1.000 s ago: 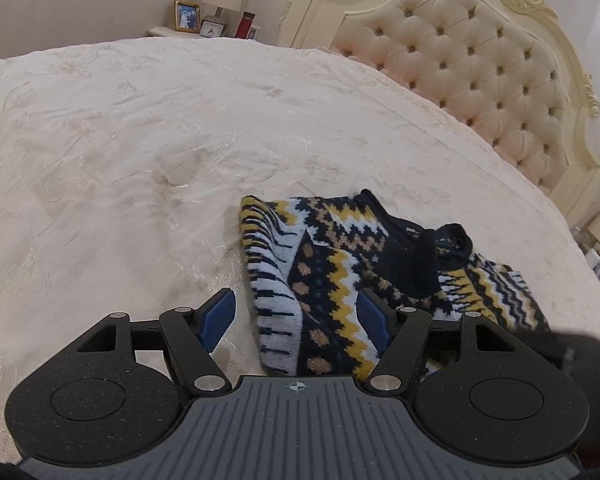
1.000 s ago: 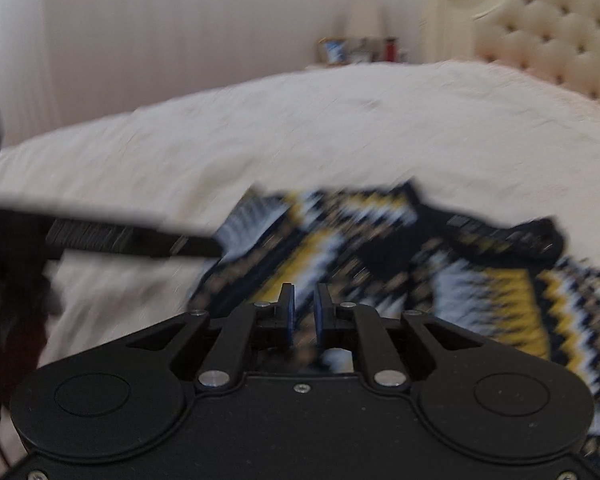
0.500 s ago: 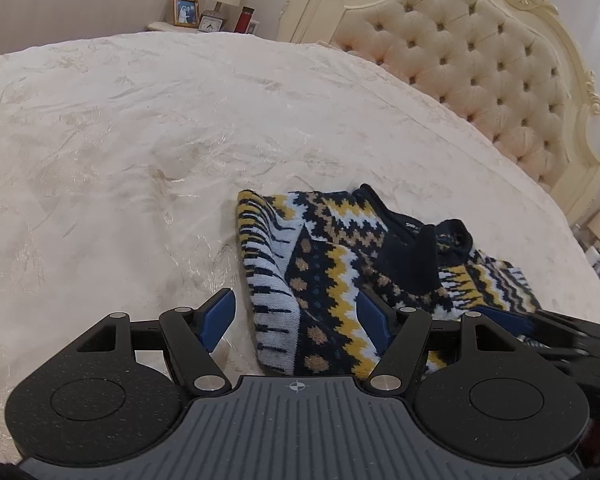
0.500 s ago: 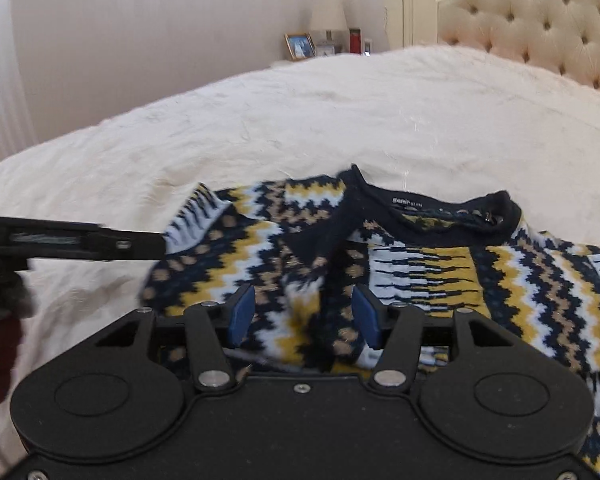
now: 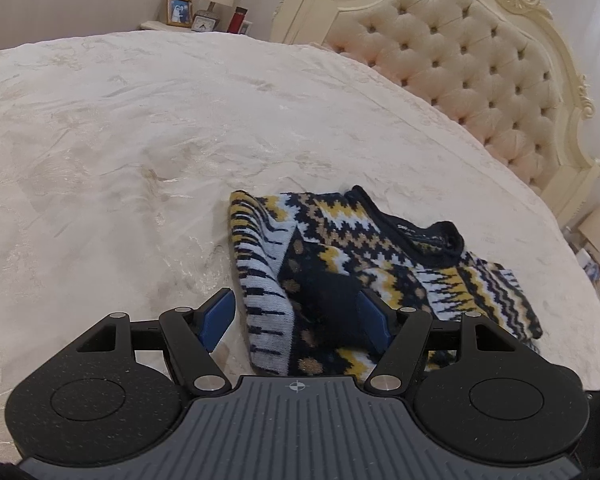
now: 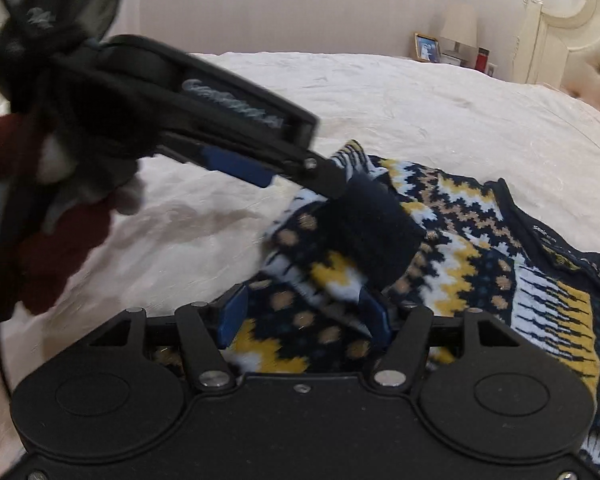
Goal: Fold small clothes
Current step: 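Lay the sleeve across the sweater body with the right gripper and release, then grasp the folded sleeve edge with the left gripper and lift it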
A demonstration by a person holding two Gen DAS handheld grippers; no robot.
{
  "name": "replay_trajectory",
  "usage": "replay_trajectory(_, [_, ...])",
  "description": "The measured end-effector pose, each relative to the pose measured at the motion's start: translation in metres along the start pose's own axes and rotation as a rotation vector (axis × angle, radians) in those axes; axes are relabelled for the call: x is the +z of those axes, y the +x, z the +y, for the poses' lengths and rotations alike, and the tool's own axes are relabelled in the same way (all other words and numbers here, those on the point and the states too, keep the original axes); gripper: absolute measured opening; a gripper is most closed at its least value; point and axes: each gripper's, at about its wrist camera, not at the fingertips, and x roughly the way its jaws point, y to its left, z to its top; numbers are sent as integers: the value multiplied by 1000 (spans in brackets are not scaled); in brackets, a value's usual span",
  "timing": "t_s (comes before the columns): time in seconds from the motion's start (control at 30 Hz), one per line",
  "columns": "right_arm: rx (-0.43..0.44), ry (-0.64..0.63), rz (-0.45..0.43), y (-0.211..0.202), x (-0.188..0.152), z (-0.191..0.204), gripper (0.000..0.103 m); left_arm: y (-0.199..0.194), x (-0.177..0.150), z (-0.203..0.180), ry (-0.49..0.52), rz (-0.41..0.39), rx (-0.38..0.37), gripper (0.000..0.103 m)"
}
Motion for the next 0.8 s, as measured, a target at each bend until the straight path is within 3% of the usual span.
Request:
replay_trajectory(0.23, [-61,205,-16,-47,-16,-30,66,6,-7,-10,34,15,-34,66])
replay_trajectory(0.53, [-186,585,5,-109,-85,-97,67,8,-22,-37,166,12,-18,66])
replay_trajectory(0.8, [-175,666,-9,-125,-119,-107,67,21,-15,-33,63,52,-17,66])
